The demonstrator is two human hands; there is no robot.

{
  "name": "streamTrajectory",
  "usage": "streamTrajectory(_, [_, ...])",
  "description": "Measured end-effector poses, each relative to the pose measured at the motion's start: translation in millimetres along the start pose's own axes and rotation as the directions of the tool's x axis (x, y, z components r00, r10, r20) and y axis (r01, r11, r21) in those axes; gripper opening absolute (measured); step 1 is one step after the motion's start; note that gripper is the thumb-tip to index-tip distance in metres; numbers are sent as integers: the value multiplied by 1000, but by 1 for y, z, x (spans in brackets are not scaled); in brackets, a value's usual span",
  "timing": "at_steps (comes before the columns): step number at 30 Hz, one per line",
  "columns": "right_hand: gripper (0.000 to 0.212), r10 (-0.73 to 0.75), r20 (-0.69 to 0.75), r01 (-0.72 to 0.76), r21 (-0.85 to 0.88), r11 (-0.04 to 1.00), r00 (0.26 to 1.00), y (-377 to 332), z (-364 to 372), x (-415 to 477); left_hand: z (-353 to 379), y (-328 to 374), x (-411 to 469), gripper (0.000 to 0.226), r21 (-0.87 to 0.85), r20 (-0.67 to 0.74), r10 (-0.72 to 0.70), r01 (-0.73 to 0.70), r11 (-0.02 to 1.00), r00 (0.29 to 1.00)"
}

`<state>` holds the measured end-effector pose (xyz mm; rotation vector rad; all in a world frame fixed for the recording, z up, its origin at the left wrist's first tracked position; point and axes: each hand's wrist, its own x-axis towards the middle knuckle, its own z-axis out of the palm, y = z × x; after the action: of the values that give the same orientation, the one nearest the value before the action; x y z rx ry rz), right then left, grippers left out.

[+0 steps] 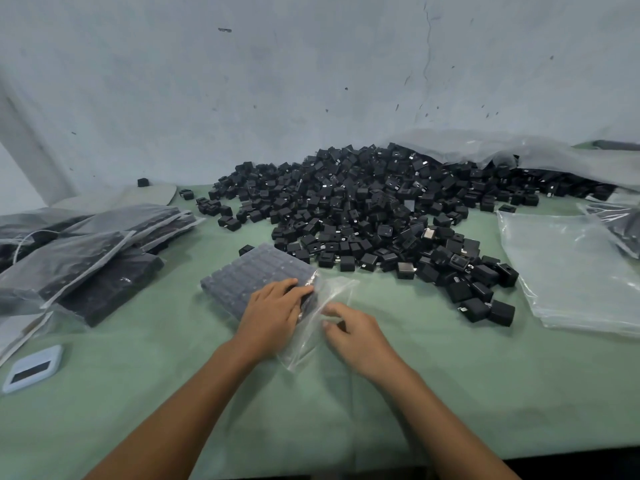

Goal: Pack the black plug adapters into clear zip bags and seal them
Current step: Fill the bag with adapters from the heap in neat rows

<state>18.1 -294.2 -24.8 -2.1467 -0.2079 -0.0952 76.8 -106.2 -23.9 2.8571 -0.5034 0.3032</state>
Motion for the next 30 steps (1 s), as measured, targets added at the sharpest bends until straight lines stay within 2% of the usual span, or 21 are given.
streamTrajectory(2, [21,-10,-60,11,17,1000,998,12,-25,-11,0,-4,1,41,15,-7,7,-7,1000,1000])
streamTrajectory(4, [23,-29,-197,-1,-147,989,980,31,-59,-20,2,-6,2,41,26,-23,17,-17,1000,1000])
streamTrajectory(6, [26,-26,-354,-101,-337,936,935,50,-97,-30,5,-6,4,41,28,-20,16,-15,1000,1000])
streamTrajectory(8, [31,-2,-454,-224,-444,868,891,67,-131,-39,6,-6,5,41,36,-12,15,-15,999,1000])
streamTrajectory(10, [36,38,-453,-311,-547,777,891,82,-148,-45,7,-4,5,41,34,-12,16,-16,999,1000])
streamTrajectory(12, [44,65,-405,-335,-646,686,912,92,-152,-47,7,-2,5,41,27,-12,14,-14,1000,1000])
streamTrajectory(14, [48,80,-372,-334,-689,643,925,97,-151,-46,6,-2,6,42,28,-12,16,-16,999,1000])
streamTrajectory(19, [38,113,-405,-370,-641,672,907,90,-149,-37,6,-2,5,42,27,5,0,0,1000,1000])
streamTrajectory(22, [35,79,-361,-239,-421,875,929,68,-132,-42,5,0,5,41,12,4,1,-1,1000,1000])
streamTrajectory(24, [34,90,-232,-142,-219,965,969,47,-112,-45,4,1,5,42,20,3,4,-4,1000,1000])
streamTrajectory(26, [26,77,-145,-92,-100,991,986,29,-89,-43,3,1,5,41,21,0,3,-3,1000,1000])
streamTrajectory(30, [20,21,-178,-33,-66,997,984,8,-42,-21,4,2,5,41,3,0,4,-4,1000,1000])
